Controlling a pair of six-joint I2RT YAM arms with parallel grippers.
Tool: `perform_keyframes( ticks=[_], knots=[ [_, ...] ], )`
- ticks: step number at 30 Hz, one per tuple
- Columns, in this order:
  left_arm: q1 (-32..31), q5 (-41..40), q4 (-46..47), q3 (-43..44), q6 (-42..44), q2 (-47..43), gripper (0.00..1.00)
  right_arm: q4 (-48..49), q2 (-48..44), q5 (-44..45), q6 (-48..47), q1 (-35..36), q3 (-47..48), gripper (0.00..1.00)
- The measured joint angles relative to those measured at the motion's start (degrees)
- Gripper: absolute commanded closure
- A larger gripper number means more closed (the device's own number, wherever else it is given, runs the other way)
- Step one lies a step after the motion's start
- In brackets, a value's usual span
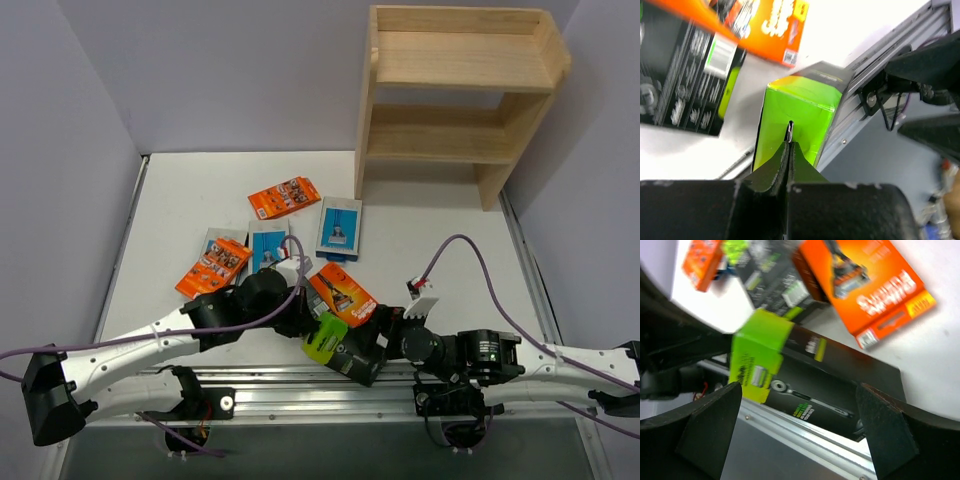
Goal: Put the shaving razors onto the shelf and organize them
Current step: Grab a shaving razor with the left arm, then pass the shaving razor from the left arm to the right
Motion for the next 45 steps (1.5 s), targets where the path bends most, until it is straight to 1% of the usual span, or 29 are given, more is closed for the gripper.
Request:
perform_keyframes(
  ticks=[3,7,10,14,19,26,33,39,45],
  knots=[
    [0.02,0.50,-5.57,8.81,7.74,4.48,0.98,4.33,0.31,-0.20,-9.40,0.00,2.89,0.08],
    [0.20,0.31,-13.38,17.88,16.76,8.48,0.98,7.50,0.50,-0.39,-21.24,0.00,7.43,0.08],
    [0.61,0.61,-17.88,22.47,22.73,10.08,0.98,10.01,0.37,-2.05,-29.33,0.00,9.68,0.09],
    [1.05,3.63,-22.10,27.69,30.51,11.21,0.98,11.54,0.31,-5.53,-39.06,0.00,12.07,0.10],
    [1.22,8.33,-24.48,31.43,38.56,11.34,0.98,12.79,0.24,-9.75,-48.46,0.00,13.49,0.07],
    [1.22,13.94,-27.15,32.94,47.58,11.34,0.98,15.47,-0.61,-14.82,-57.02,0.00,13.31,0.07],
    [1.22,16.96,-28.35,31.98,52.70,10.99,0.98,19.47,1.36,-18.47,-62.03,0.00,11.28,0.04],
    [1.22,19.61,-26.51,26.16,55.47,6.34,0.98,24.30,2.89,-20.87,-65.99,0.00,5.88,0.01],
    [1.22,21.81,-26.25,24.44,57.31,1.77,0.98,27.67,4.26,-22.91,-68.02,0.00,4.70,0.00]
  ],
)
